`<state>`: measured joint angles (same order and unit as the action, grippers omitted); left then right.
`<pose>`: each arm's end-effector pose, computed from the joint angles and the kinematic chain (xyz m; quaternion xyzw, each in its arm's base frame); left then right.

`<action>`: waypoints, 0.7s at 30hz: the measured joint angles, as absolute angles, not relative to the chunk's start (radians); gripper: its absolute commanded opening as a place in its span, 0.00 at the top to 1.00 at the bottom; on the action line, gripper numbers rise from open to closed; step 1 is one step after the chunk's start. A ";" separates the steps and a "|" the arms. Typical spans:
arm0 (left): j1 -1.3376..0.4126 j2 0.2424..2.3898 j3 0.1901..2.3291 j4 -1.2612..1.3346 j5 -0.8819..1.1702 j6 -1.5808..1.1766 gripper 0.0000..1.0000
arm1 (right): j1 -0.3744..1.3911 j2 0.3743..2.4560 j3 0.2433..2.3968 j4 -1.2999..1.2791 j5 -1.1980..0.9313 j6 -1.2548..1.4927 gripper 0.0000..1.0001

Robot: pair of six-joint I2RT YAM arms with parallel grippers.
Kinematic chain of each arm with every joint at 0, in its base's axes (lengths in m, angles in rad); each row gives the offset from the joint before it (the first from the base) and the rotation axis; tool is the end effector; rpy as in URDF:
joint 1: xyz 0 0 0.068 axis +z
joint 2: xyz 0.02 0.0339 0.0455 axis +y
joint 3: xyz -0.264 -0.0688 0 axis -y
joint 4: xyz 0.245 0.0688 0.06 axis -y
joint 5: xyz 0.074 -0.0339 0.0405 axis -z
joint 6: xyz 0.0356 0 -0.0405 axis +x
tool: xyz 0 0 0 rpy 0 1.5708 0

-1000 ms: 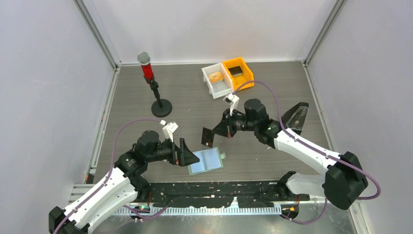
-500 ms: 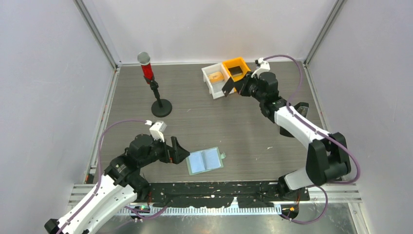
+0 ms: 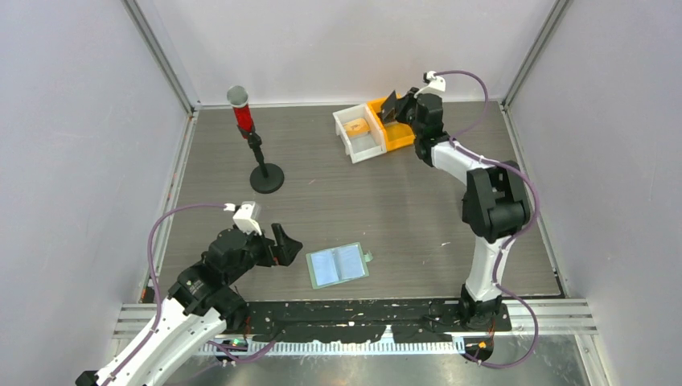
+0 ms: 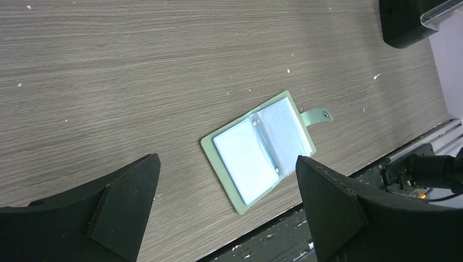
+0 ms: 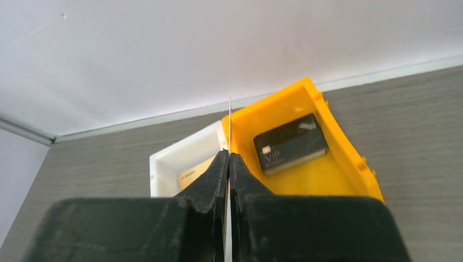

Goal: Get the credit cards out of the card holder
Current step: Place the credit card in the storage box.

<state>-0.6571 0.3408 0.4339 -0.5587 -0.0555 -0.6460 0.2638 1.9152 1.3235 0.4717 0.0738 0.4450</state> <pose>0.0863 -0.0641 0.2351 -0.0098 0.8509 -0.2994 0.4315 0.4396 0.1160 0.2620 0.0920 0.7424 0.2042 0.6314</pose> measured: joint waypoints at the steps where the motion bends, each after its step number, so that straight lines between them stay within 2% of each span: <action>1: -0.657 0.341 0.434 -0.563 -0.061 -0.647 0.01 | 0.263 1.944 1.356 0.476 0.077 0.442 0.95; 11: -0.657 0.341 0.434 -0.582 -0.072 -0.650 0.01 | 0.246 2.100 1.533 0.474 0.105 0.392 0.95; 21: -0.657 0.386 0.442 -0.582 -0.073 -0.672 0.01 | 0.192 2.171 1.578 0.461 0.036 0.409 0.95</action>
